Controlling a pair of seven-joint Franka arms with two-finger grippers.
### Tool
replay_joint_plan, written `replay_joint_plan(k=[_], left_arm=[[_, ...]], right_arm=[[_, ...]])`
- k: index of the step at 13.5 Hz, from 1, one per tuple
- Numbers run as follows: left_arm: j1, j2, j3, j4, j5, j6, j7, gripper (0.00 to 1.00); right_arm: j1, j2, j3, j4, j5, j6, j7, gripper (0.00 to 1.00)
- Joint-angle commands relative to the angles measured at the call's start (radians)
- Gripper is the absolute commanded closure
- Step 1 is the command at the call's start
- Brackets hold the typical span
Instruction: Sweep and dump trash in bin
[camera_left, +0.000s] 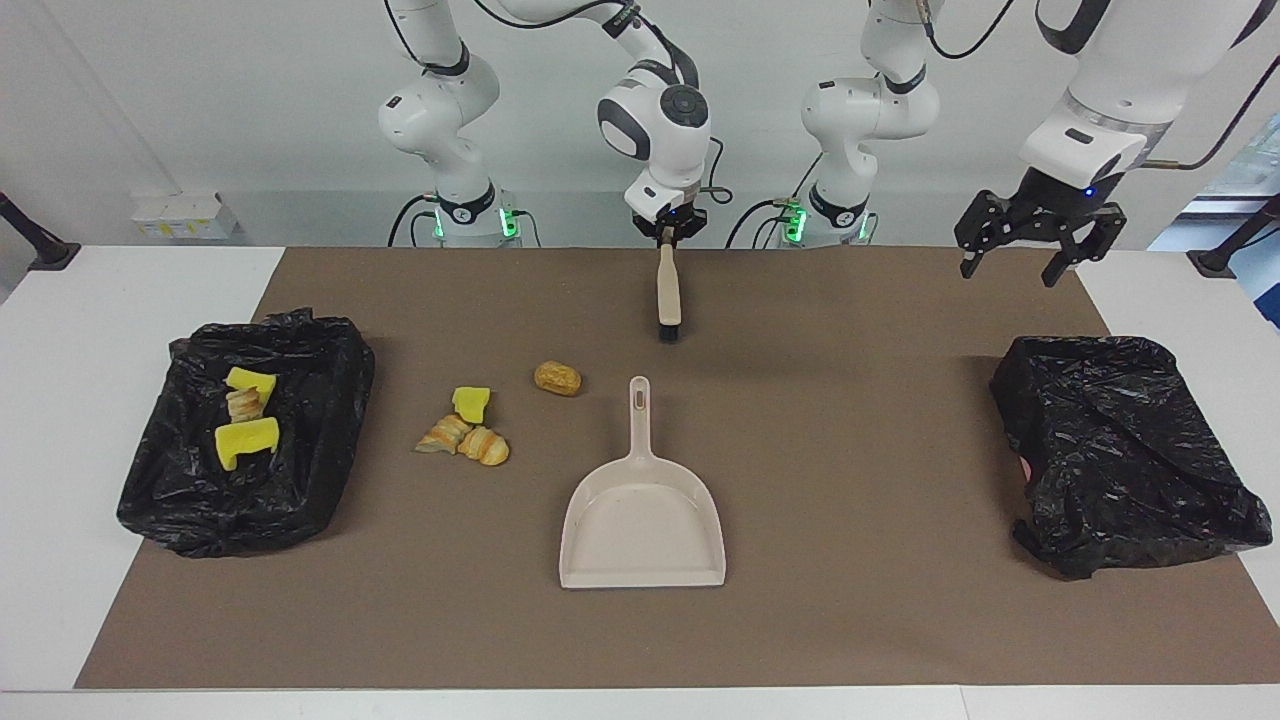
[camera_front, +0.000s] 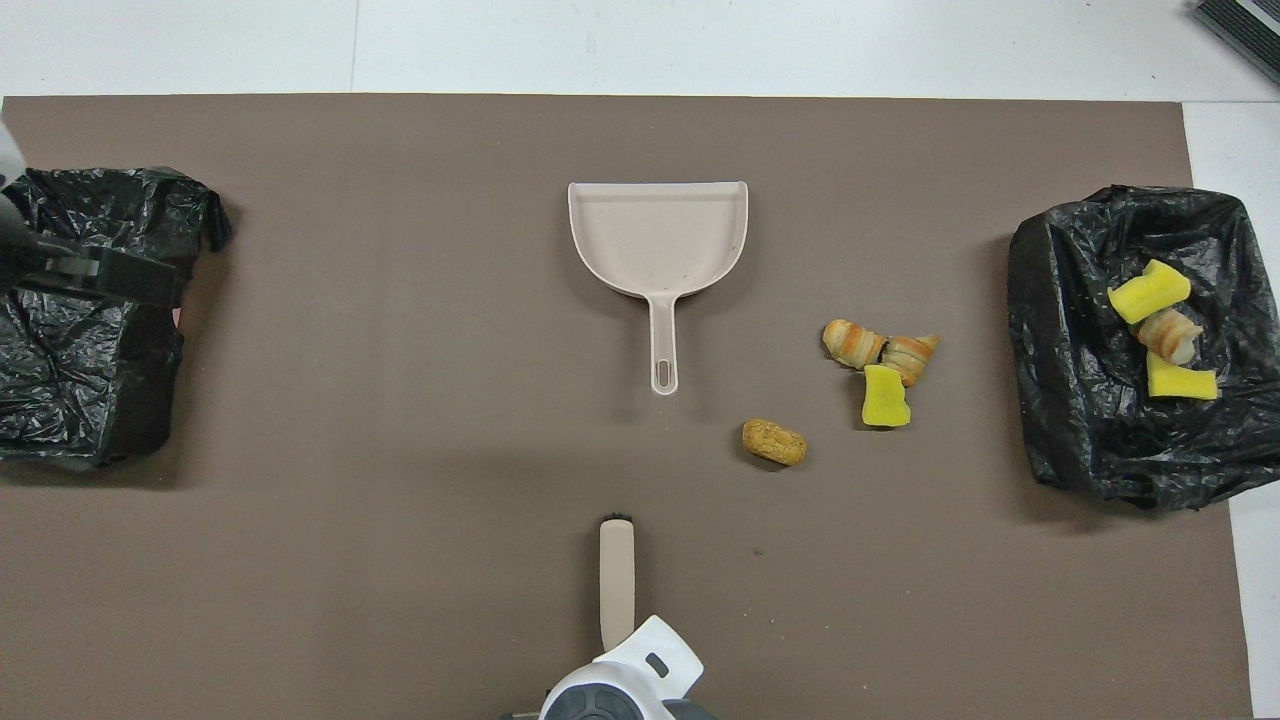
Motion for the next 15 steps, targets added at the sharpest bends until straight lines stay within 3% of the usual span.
replay_joint_plan(k=[1, 4, 7, 11, 15], left_arm=[[-0.059, 0.028, 0.008, -0.042, 0.007, 0.11, -0.049, 0.0], [-0.106, 0.094, 0.008, -0.041, 0.007, 0.206, -0.12, 0.0], [-0.163, 0.161, 0.008, -0.033, 0.007, 0.289, -0.16, 0.0], [-0.275, 0.287, 0.008, -0.026, 0.017, 0.416, -0.331, 0.0], [-0.373, 0.358, 0.006, -0.021, 0.007, 0.483, -0.437, 0.0]], right_arm=[[-0.052, -0.044, -0.003, 0.07, 0.015, -0.126, 0.021, 1.0], [-0.135, -0.118, -0.006, 0.086, -0.026, -0.241, -0.016, 1.0], [-0.221, -0.152, -0.006, 0.087, -0.147, -0.312, -0.096, 1.0], [-0.366, -0.134, -0.005, 0.116, -0.231, -0.315, -0.197, 1.0], [-0.55, -0.088, -0.003, 0.126, -0.363, -0.298, -0.471, 1.0]])
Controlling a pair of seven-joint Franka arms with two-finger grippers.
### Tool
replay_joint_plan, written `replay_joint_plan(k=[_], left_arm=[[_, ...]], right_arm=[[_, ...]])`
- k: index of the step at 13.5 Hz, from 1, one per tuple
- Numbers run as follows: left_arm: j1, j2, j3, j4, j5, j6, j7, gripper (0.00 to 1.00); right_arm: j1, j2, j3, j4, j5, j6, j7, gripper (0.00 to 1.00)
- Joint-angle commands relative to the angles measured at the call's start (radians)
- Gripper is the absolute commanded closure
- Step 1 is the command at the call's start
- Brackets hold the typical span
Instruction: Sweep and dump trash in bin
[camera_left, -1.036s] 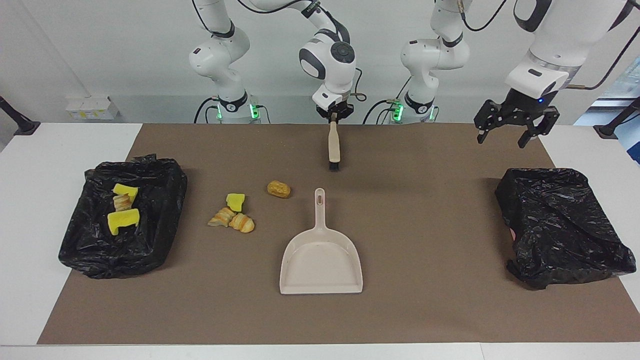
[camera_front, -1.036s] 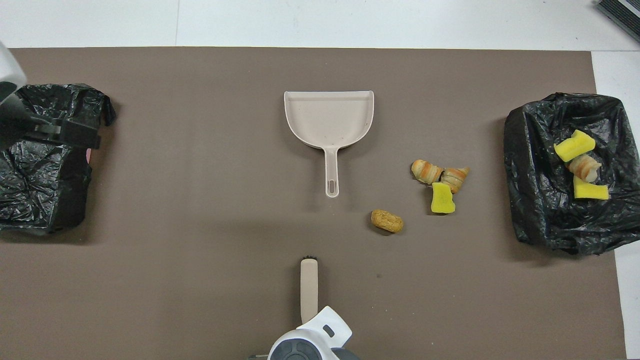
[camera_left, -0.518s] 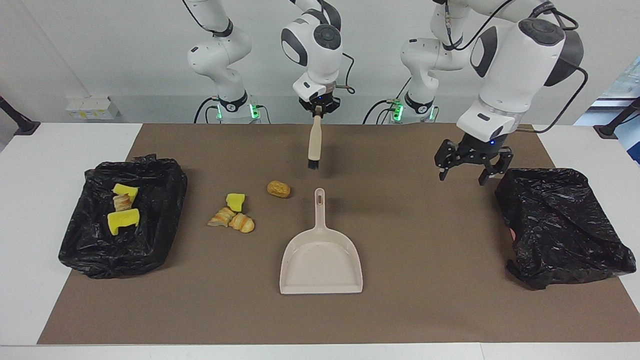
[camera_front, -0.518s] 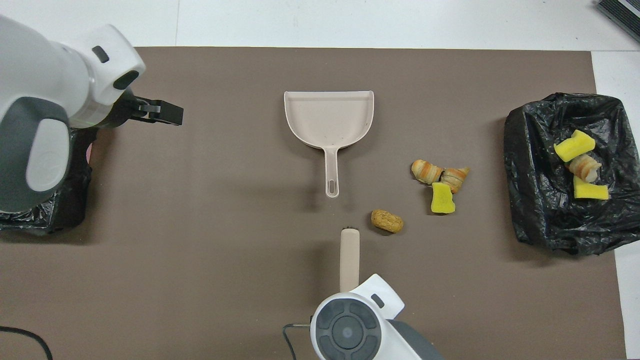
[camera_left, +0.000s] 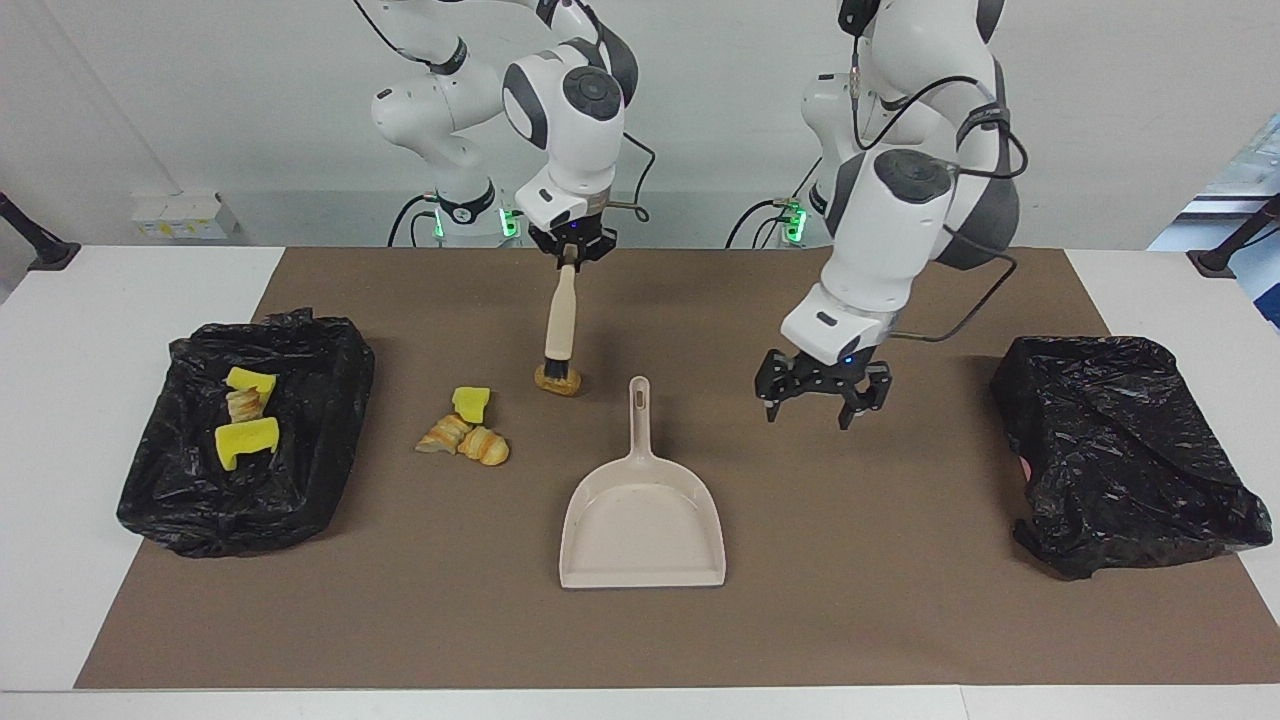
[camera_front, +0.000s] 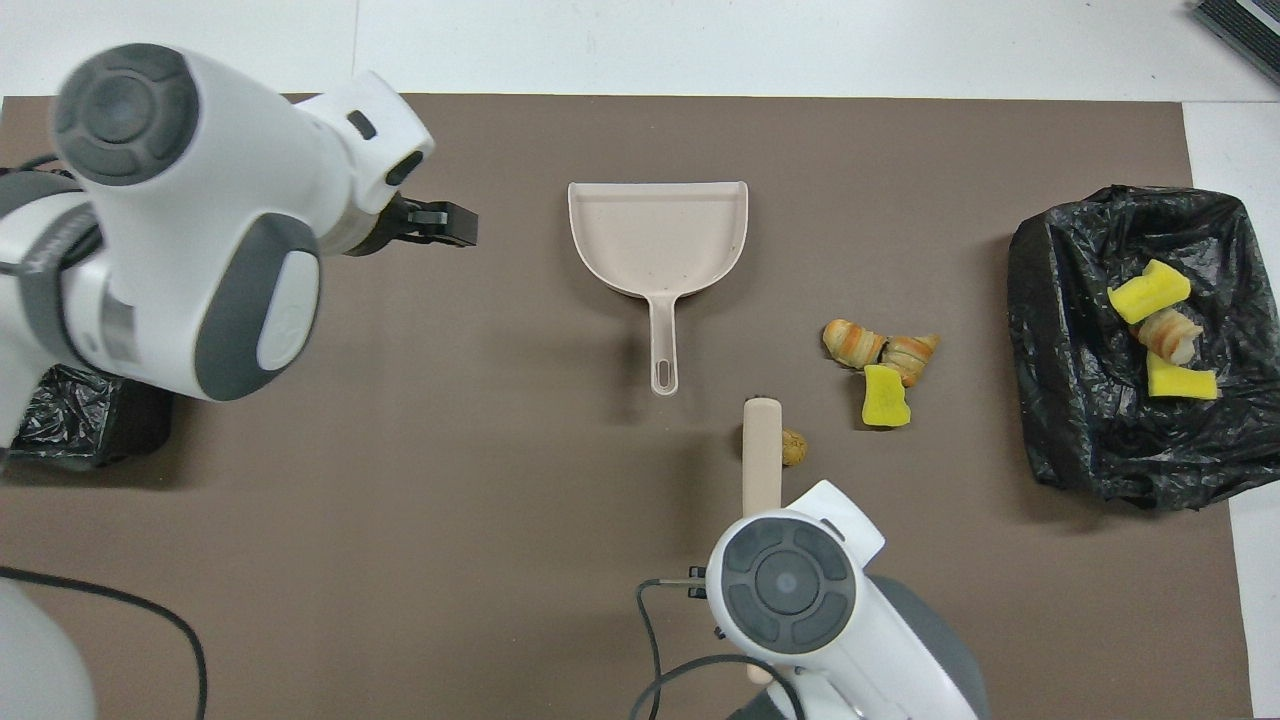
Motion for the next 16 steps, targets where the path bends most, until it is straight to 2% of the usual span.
replay_joint_plan(k=[1, 2, 4, 6, 8, 13, 16], left_arm=[[-0.082, 0.047, 0.015, 0.017, 0.005, 0.053, -0.078, 0.0], [-0.086, 0.059, 0.015, 0.017, 0.008, 0.095, -0.112, 0.0], [-0.152, 0.085, 0.015, 0.018, 0.005, 0.106, -0.138, 0.0], [-0.166, 0.098, 0.015, 0.017, 0.013, 0.124, -0.184, 0.0], [-0.223, 0.141, 0.015, 0.026, 0.017, 0.181, -0.259, 0.0], [-0.246, 0.175, 0.015, 0.021, 0.02, 0.204, -0.264, 0.0], [-0.246, 0.178, 0.015, 0.015, 0.019, 0.206, -0.262, 0.0]], right_arm=[[-0.131, 0.041, 0.013, 0.022, -0.078, 0.026, -0.189, 1.0], [-0.176, 0.047, 0.013, 0.014, -0.104, 0.055, -0.236, 1.0], [-0.248, 0.06, 0.013, 0.008, -0.12, 0.098, -0.326, 1.0], [-0.331, 0.066, 0.013, -0.004, -0.137, 0.153, -0.437, 1.0], [-0.389, 0.074, 0.013, -0.021, -0.156, 0.198, -0.518, 1.0], [-0.507, 0.124, 0.014, -0.026, -0.241, 0.24, -0.667, 1.0], [-0.509, 0.135, 0.017, -0.053, -0.233, 0.243, -0.676, 1.0]])
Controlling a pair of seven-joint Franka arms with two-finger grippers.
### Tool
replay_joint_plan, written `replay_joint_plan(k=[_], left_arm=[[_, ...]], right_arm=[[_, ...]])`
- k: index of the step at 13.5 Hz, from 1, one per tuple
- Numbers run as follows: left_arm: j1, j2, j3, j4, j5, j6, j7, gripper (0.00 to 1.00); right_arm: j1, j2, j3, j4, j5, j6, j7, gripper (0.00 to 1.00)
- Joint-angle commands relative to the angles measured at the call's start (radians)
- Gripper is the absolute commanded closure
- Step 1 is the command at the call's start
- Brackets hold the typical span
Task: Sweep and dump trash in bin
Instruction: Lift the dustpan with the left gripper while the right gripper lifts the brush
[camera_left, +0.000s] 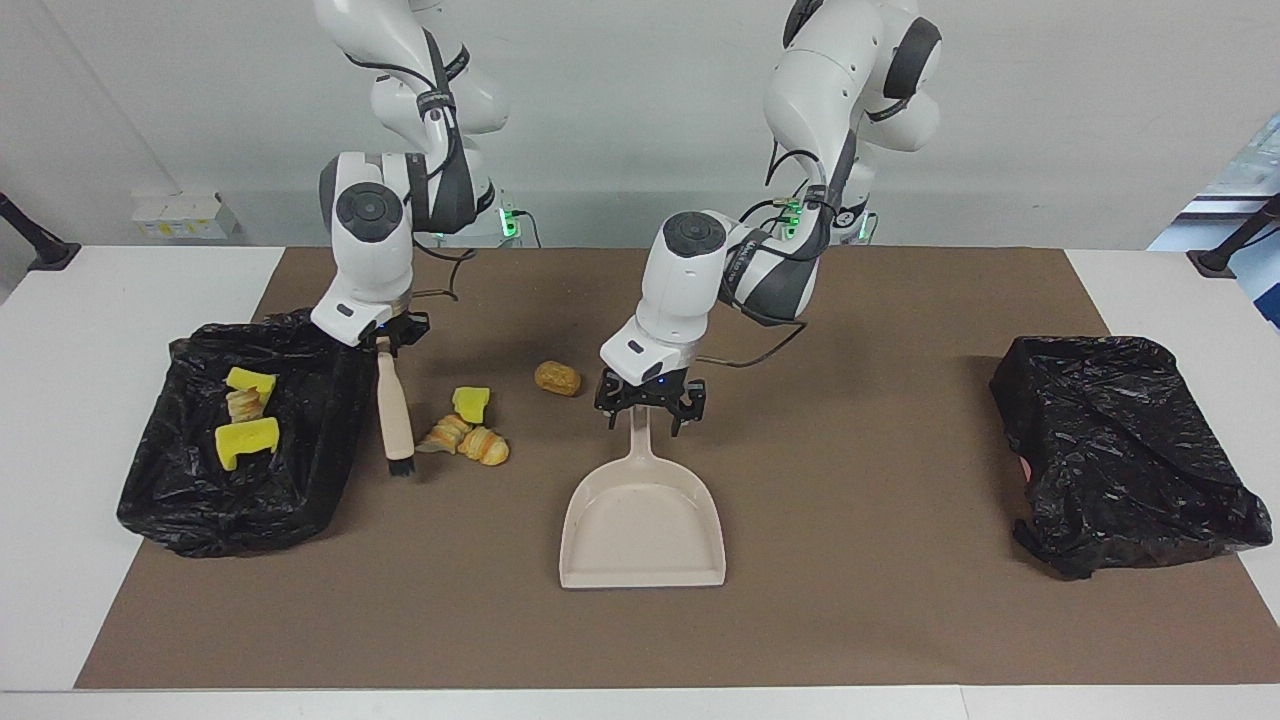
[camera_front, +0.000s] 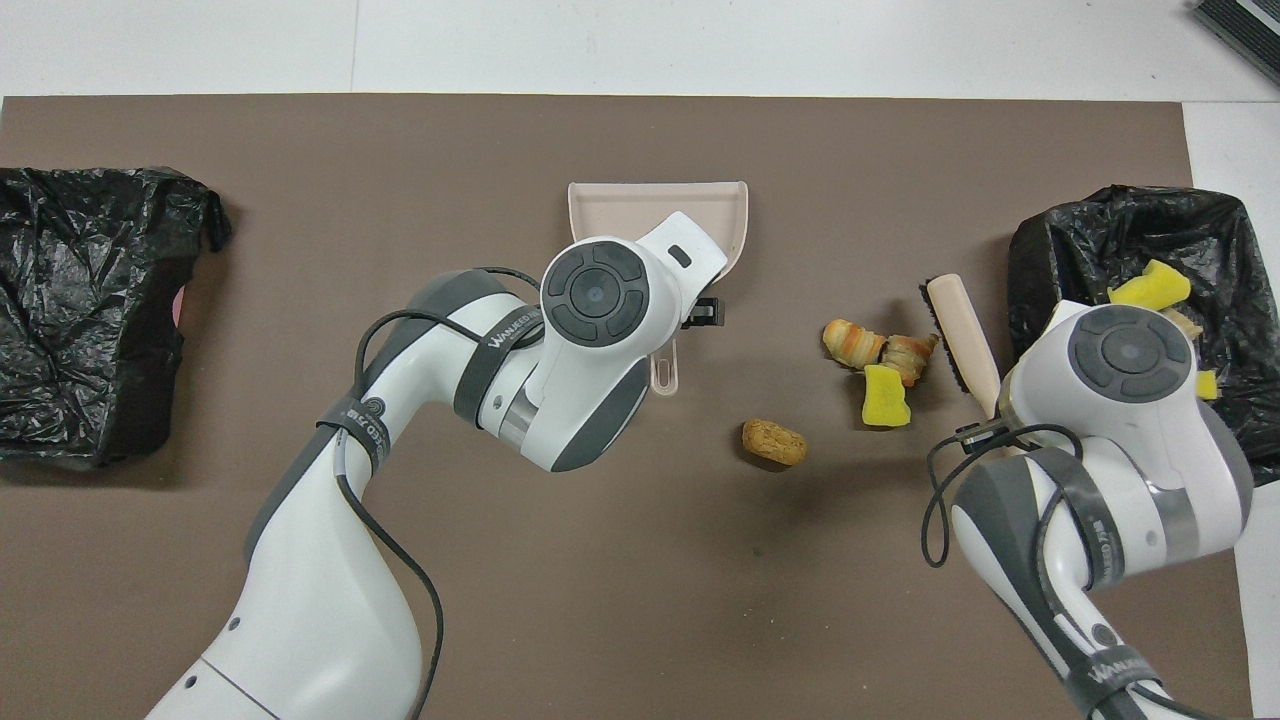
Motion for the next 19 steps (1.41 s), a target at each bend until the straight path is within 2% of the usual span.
replay_joint_plan(k=[1, 4, 7, 10, 13, 14, 15, 17, 19], left_arm=[[-0.017, 0.015, 0.014, 0.012, 0.017, 0.007, -0.016, 0.0], [-0.02, 0.013, 0.013, -0.007, 0.014, 0.004, -0.007, 0.03], [-0.02, 0.01, 0.011, -0.02, 0.008, -0.005, -0.007, 0.2], [-0.028, 0.009, 0.013, -0.02, 0.008, -0.017, -0.016, 0.51], [-0.031, 0.004, 0.014, -0.014, 0.017, -0.062, -0.017, 0.88], [-0.028, 0.0, 0.017, -0.014, 0.018, -0.068, -0.016, 0.95], [-0.019, -0.005, 0.017, -0.013, 0.032, -0.08, -0.013, 0.96], [-0.014, -0.065, 0.022, -0.019, 0.105, -0.159, 0.045, 0.98], [0.021, -0.131, 0.025, -0.048, 0.118, -0.255, 0.29, 0.98]], right_arm=[[-0.004, -0.007, 0.018, -0.03, -0.006, 0.025, -0.014, 1.0], [0.008, -0.007, 0.019, -0.06, -0.005, 0.028, -0.012, 1.0], [0.022, -0.006, 0.019, -0.063, 0.01, 0.033, -0.008, 1.0], [0.042, 0.004, 0.019, -0.065, 0.064, 0.031, 0.031, 1.0], [0.046, 0.002, 0.019, -0.068, 0.102, 0.028, 0.037, 1.0], [0.063, 0.002, 0.019, -0.068, 0.104, 0.026, 0.04, 1.0], [0.072, 0.002, 0.019, -0.068, 0.11, 0.026, 0.057, 1.0], [0.132, 0.001, 0.019, -0.066, 0.147, 0.025, 0.104, 1.0], [0.192, -0.003, 0.019, -0.065, 0.174, 0.022, 0.149, 1.0]])
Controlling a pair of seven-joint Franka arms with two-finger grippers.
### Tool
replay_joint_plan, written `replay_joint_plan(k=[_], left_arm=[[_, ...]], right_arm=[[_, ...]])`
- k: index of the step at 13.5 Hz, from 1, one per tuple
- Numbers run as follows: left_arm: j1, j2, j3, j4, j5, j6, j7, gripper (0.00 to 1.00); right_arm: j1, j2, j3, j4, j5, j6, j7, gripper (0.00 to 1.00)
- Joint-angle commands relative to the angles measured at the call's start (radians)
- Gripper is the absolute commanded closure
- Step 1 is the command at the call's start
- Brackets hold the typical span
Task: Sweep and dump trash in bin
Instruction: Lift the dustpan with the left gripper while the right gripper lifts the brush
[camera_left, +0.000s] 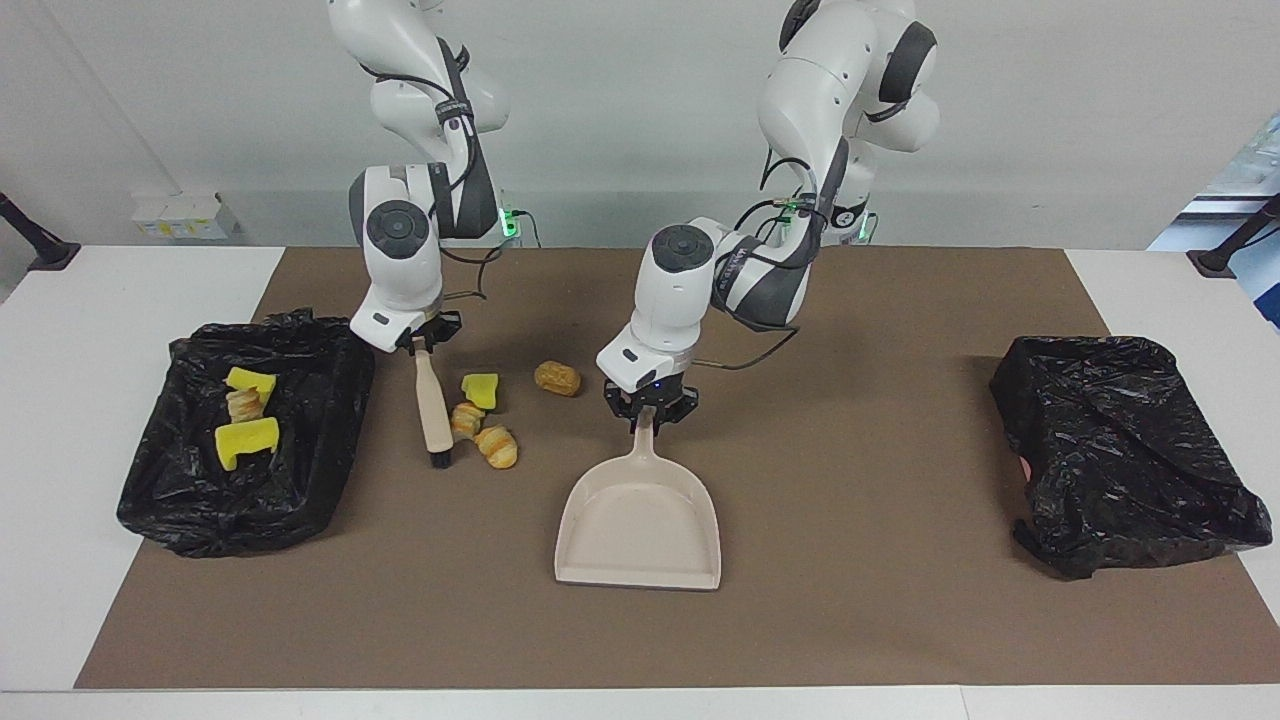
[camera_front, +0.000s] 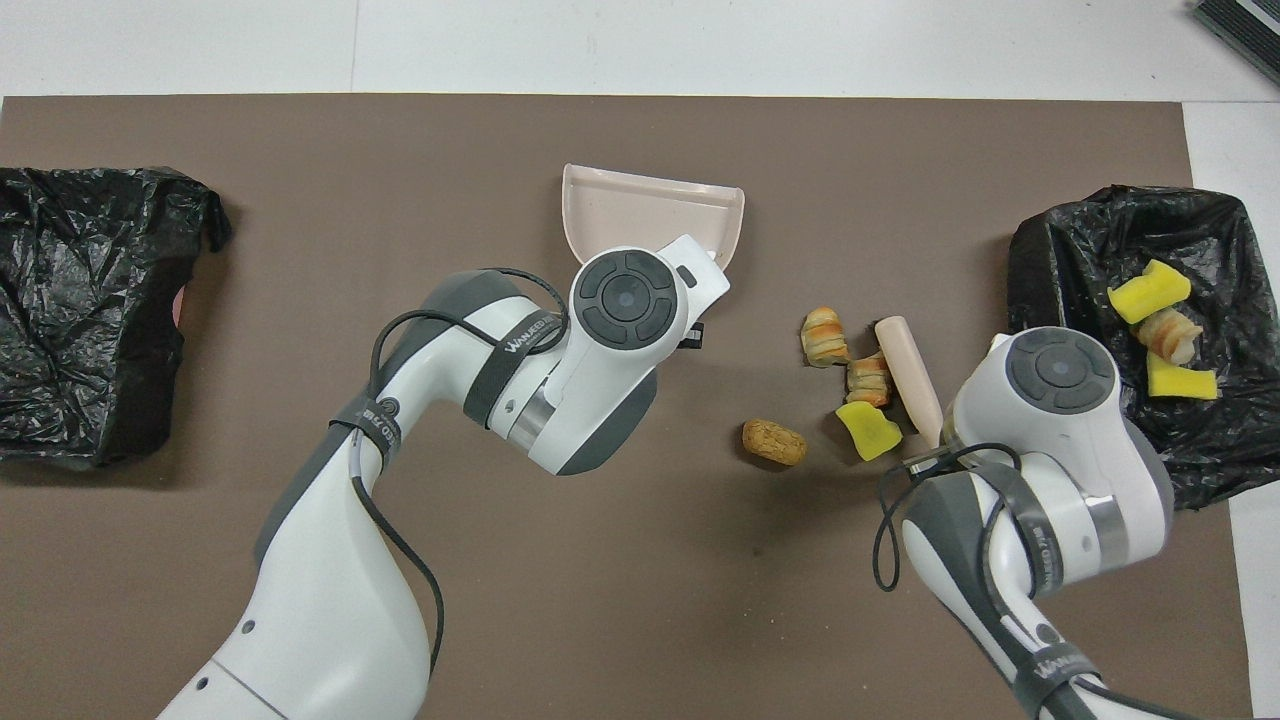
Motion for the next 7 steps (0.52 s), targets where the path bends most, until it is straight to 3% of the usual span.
replay_joint_plan(k=[1, 7], left_arm=[[0.049, -0.132, 0.007, -0.084, 0.026, -0.11, 0.287, 0.98], [0.121, -0.301, 0.007, -0.25, 0.025, -0.285, 0.731, 0.99]], right_arm=[[0.062, -0.011, 0.001, -0.012, 0.046, 0.012, 0.048, 1.0], [0.07, -0.002, -0.004, 0.064, 0.061, -0.077, 0.071, 1.0]])
